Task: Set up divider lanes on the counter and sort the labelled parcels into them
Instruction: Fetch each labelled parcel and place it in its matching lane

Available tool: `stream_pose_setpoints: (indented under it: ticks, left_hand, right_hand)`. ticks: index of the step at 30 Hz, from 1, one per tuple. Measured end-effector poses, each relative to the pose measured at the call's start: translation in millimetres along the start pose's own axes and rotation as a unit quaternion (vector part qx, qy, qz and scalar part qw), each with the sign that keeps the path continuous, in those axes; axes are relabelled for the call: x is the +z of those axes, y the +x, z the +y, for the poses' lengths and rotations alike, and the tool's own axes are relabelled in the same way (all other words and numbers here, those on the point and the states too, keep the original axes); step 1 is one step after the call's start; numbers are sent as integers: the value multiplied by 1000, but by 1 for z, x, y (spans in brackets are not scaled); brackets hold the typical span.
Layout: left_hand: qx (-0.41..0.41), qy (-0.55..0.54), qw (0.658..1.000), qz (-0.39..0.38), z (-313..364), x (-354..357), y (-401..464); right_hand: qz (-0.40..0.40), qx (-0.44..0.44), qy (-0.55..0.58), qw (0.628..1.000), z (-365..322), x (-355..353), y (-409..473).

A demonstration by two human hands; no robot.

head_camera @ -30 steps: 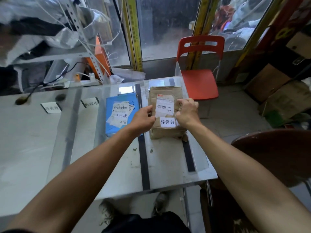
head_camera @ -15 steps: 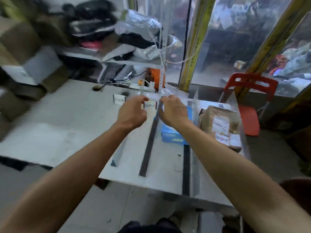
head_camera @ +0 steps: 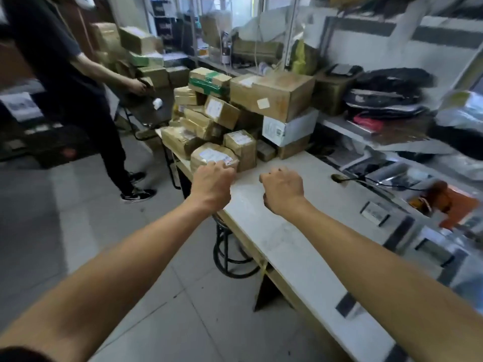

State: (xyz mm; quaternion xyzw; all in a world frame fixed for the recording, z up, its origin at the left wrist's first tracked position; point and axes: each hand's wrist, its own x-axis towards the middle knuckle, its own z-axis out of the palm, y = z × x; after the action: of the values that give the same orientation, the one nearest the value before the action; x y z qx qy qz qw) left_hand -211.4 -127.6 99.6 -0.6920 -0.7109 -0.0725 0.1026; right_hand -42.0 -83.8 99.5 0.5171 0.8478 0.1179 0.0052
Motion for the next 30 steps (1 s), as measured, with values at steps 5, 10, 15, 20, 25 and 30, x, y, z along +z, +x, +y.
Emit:
stream_pose_setpoints:
  ticks: [5,10,15,20,25,30]
  left_hand:
    - [-70,25,997,-13,-79,17,-2]
    - [-91,48,994,-27,-132,45,28]
    - [-81,69,993,-50,-175,71,99]
    - [-56,76,993,-67,-205,90,185]
    - [-56,79,993,-73,-226,109,248]
    - [-31,91,988,-121,-245,139,296]
  right_hand:
    - [-26,-65,-17,997,-59,10,51]
    - [-39,-93,-34,994,-85,24,119]
    - [-44,-96,-63,992,-87,45,205]
    - [-69,-70,-71,993,-70,64,292]
    - [-57,-33,-52,996,-52,79,357]
    - [-90,73,74,991,-40,98,409]
